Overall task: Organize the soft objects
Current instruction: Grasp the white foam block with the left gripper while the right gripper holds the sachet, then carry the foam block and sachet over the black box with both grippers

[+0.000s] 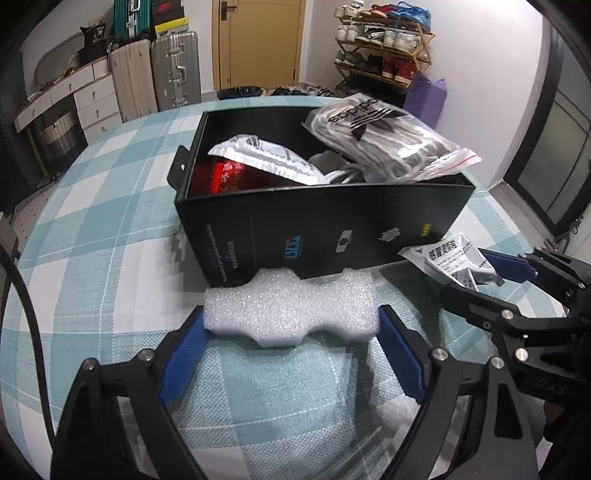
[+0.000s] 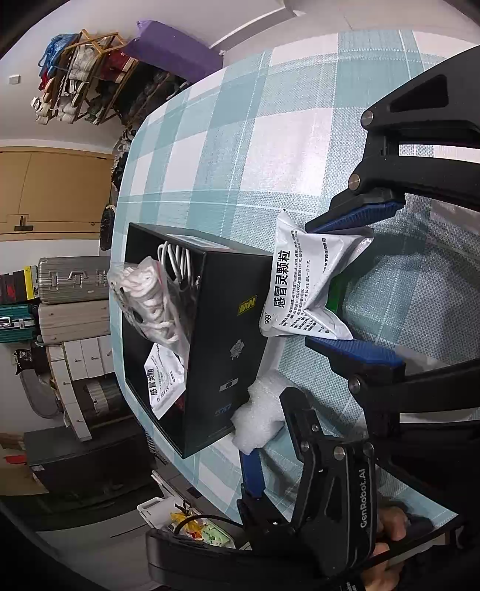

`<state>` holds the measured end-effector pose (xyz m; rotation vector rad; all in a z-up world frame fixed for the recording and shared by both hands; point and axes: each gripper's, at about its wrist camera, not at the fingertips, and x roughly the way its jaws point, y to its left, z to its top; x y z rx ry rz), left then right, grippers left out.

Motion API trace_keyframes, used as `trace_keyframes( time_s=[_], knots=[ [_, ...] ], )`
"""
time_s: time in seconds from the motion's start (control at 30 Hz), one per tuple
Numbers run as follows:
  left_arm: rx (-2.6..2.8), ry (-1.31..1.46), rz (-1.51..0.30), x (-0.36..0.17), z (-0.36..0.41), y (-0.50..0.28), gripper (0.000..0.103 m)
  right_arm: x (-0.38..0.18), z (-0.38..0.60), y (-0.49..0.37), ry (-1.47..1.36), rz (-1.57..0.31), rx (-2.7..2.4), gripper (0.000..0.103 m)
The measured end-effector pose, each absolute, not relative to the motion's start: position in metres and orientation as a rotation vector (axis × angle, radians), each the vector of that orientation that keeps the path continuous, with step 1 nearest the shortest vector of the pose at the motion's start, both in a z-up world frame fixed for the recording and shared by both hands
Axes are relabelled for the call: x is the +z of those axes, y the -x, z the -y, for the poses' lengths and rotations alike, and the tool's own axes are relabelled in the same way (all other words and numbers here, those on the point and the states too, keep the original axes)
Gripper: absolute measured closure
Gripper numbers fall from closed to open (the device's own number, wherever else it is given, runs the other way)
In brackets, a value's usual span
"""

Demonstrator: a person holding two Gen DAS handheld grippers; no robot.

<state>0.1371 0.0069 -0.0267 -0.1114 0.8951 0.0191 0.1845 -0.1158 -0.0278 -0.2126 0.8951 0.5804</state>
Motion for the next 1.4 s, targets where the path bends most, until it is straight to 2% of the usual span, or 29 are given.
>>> trace_keyframes(
  time_s=[0.83,1.4],
  knots=[
    [0.055,0.115,-0.746,0.031,-0.036,-0.089,0.014,0.019,0.103,-0.144,0.257,-0.768,0.663,0.049],
    [0.039,0.059,-0.698,0.053,-0.032,-0.109,0.014,0.056,0.112,-0.135,0.198,-0.627,0.649,0.049]
  ],
)
